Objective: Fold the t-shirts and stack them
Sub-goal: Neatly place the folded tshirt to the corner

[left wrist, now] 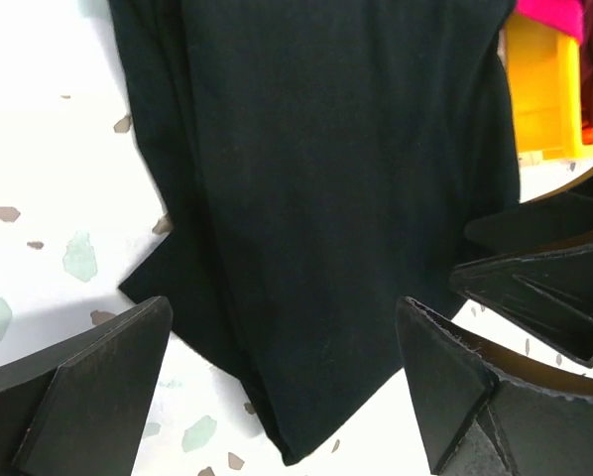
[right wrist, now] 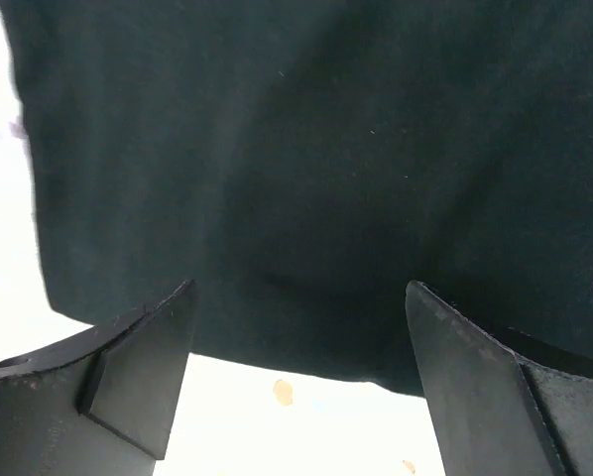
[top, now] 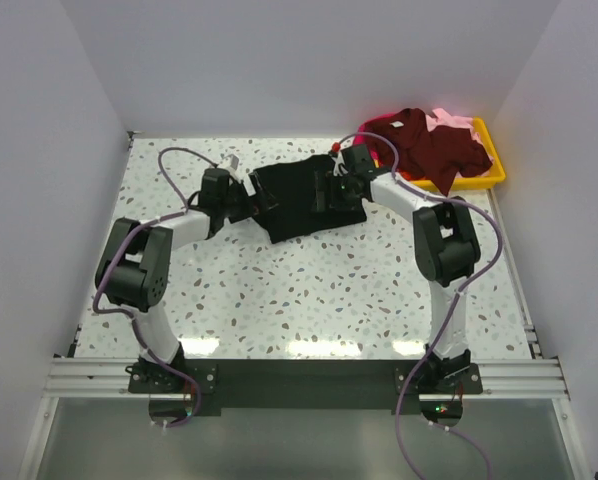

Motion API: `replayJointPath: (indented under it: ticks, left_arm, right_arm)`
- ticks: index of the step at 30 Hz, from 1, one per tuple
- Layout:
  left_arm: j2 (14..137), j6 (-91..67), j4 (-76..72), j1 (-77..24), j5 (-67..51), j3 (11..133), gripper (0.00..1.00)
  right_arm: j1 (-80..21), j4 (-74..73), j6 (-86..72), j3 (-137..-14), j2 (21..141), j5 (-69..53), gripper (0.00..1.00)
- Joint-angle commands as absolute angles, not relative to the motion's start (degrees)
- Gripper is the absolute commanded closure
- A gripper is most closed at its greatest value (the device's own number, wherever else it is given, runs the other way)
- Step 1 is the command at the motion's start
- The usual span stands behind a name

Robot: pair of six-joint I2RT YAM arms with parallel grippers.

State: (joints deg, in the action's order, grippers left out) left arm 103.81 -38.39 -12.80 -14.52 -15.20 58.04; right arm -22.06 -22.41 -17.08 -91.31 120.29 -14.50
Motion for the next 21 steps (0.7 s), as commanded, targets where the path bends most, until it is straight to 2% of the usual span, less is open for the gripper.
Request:
replayJointPath:
  ticks: [1, 14, 21]
  left_arm:
    - [104.9, -40.1, -16.3, -14.4, -15.4, 57.1, 0.0]
    - [111.2, -42.7, -20.2, -14.6, -14.8, 57.0, 0.0]
    - [114.0, -44.0, -20.1, -18.2, -14.2, 58.2, 0.0]
  right_arm:
    - [-21.9, -24.3, -17.5, -90.8, 120.9, -13.9, 0.12]
    - [-22.0, -24.5, -19.2, -85.9, 119.4, -12.8, 0.12]
    - [-22.2, -24.4, -19.7, -86.0, 118.9, -13.1, 0.12]
